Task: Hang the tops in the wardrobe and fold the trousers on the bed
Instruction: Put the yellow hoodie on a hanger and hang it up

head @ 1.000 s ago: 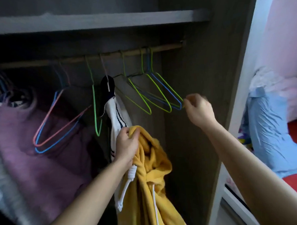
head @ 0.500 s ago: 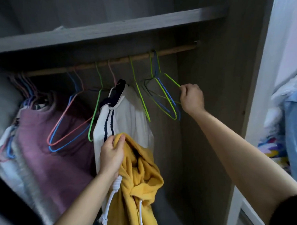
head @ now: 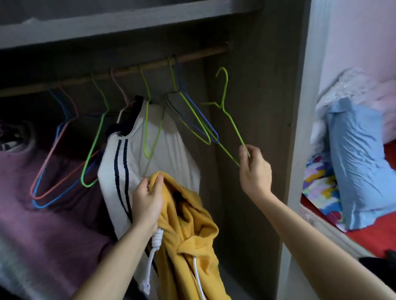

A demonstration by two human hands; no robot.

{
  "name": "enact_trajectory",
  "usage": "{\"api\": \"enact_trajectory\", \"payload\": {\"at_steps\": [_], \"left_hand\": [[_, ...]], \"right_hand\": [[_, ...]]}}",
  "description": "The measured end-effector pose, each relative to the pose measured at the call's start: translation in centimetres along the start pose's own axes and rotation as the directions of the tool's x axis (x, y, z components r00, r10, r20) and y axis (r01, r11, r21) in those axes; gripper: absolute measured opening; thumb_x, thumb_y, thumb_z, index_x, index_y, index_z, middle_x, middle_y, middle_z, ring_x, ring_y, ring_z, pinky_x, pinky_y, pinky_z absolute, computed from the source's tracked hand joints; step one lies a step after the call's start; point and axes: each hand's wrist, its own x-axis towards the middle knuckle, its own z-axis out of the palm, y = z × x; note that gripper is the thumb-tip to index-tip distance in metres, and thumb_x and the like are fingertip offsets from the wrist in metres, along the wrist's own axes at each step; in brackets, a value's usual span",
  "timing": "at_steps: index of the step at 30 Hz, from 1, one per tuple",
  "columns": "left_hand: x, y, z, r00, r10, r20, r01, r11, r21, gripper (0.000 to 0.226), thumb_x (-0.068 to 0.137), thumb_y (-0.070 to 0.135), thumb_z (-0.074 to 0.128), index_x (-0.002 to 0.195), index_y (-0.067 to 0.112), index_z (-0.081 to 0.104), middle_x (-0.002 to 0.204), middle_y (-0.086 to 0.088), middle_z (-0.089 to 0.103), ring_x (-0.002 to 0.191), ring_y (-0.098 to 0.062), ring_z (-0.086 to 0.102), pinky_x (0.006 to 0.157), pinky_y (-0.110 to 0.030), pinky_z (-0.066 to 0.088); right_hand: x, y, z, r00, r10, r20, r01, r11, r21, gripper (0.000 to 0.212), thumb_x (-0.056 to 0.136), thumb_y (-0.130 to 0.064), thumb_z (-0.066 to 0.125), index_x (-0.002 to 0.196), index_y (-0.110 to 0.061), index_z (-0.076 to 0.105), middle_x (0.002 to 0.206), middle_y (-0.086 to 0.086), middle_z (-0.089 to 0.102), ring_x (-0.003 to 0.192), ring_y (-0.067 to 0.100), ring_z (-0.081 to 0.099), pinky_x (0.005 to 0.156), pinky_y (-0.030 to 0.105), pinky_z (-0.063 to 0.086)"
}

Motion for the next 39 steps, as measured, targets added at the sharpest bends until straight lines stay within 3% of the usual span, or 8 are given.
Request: {"api": "enact_trajectory", "payload": {"at_steps": [7,11,15,19,25,28,32,39], "left_hand": [[-1.8,-3.4,-0.6,0.986,0.076,0.147,-0.093,0.989,0.112,0.044,0.093,0.058,0.054,0.067,0.023,0.062,0.060,0.005,0.062,0.061,-0.015,0.061,0.054,-0.030,0.047],[-3.8,-5.4,-0.2,0.969,0.034,0.243,-0.064,0.991,0.117,0.034,0.095,0.054,0.054,0.072,0.030,0.063,0.069,0.012,0.064,0.066,-0.005,0.061,0.051,-0.015,0.040],[-6.5,-7.1,0.8,0.935,-0.038,0.353,-0.021,0.987,0.161,0.038,0.095,0.061,0.046,0.083,0.030,0.065,0.075,0.015,0.063,0.070,-0.006,0.060,0.059,-0.023,0.043],[-8.4,-7.4,1.0,0.917,-0.020,0.398,-0.068,0.976,0.205,0.035,0.096,0.064,0.040,0.088,0.036,0.059,0.077,0.017,0.061,0.066,-0.005,0.060,0.049,-0.013,0.045],[-8.9,-7.2,1.6,0.911,-0.018,0.412,-0.077,0.974,0.213,0.045,0.097,0.061,0.038,0.110,0.026,0.062,0.103,0.002,0.066,0.083,-0.014,0.063,0.076,-0.038,0.059],[-9.4,-6.9,2.1,0.919,-0.028,0.392,-0.064,0.974,0.219,0.045,0.098,0.059,0.039,0.112,0.024,0.063,0.105,0.001,0.066,0.083,-0.014,0.062,0.074,-0.033,0.056],[-10.7,-5.9,2.9,0.925,-0.028,0.379,-0.060,0.974,0.218,0.043,0.099,0.055,0.043,0.111,0.020,0.065,0.102,0.001,0.066,0.082,-0.014,0.061,0.072,-0.031,0.055],[-11.7,-5.3,3.3,0.929,0.048,0.366,-0.162,0.944,0.287,0.031,0.100,0.046,0.048,0.092,0.018,0.061,0.090,-0.001,0.062,0.079,-0.017,0.059,0.069,-0.032,0.047]], "right_hand": [[-10.7,2.2,-3.5,0.988,0.093,-0.126,-0.088,0.995,0.042,0.022,0.107,-0.034,0.042,0.108,-0.021,0.059,0.080,-0.023,0.057,0.077,-0.017,0.057,0.058,0.006,0.042],[-19.2,3.6,-6.3,0.968,0.031,-0.250,-0.033,0.999,-0.003,0.015,0.106,-0.036,0.039,0.096,-0.030,0.048,0.076,-0.014,0.055,0.070,-0.009,0.056,0.060,0.002,0.036],[-25.6,5.0,-8.7,0.965,0.096,-0.243,-0.128,0.984,-0.121,0.011,0.097,-0.042,0.051,0.094,-0.040,0.042,0.067,-0.008,0.056,0.065,-0.004,0.057,0.059,0.006,0.037],[-27.3,4.3,-10.4,0.962,0.216,-0.167,-0.230,0.971,-0.065,0.026,0.098,-0.032,0.061,0.121,-0.031,0.048,0.067,0.002,0.054,0.055,0.018,0.056,0.060,0.048,0.053],[-28.7,3.9,-13.2,0.979,0.200,-0.028,-0.202,0.976,-0.082,0.028,0.101,-0.053,0.044,0.097,-0.038,0.068,0.057,-0.020,0.057,0.055,0.001,0.053,0.056,0.023,0.037],[-29.6,4.9,-16.0,0.997,0.083,-0.006,-0.083,0.980,-0.182,0.028,0.101,-0.058,0.039,0.100,-0.046,0.065,0.067,-0.001,0.066,0.058,0.015,0.060,0.058,0.032,0.046],[-28.8,6.6,-18.8,0.999,0.038,-0.038,-0.046,0.967,-0.250,0.028,0.097,-0.049,0.055,0.123,-0.038,0.056,0.064,-0.013,0.053,0.052,0.009,0.050,0.052,0.014,0.038],[-28.4,7.4,-18.9,0.989,-0.002,0.145,0.040,0.964,-0.262,0.042,0.099,-0.062,0.038,0.098,-0.031,0.066,0.067,-0.019,0.057,0.057,0.007,0.055,0.051,0.017,0.037]]}}
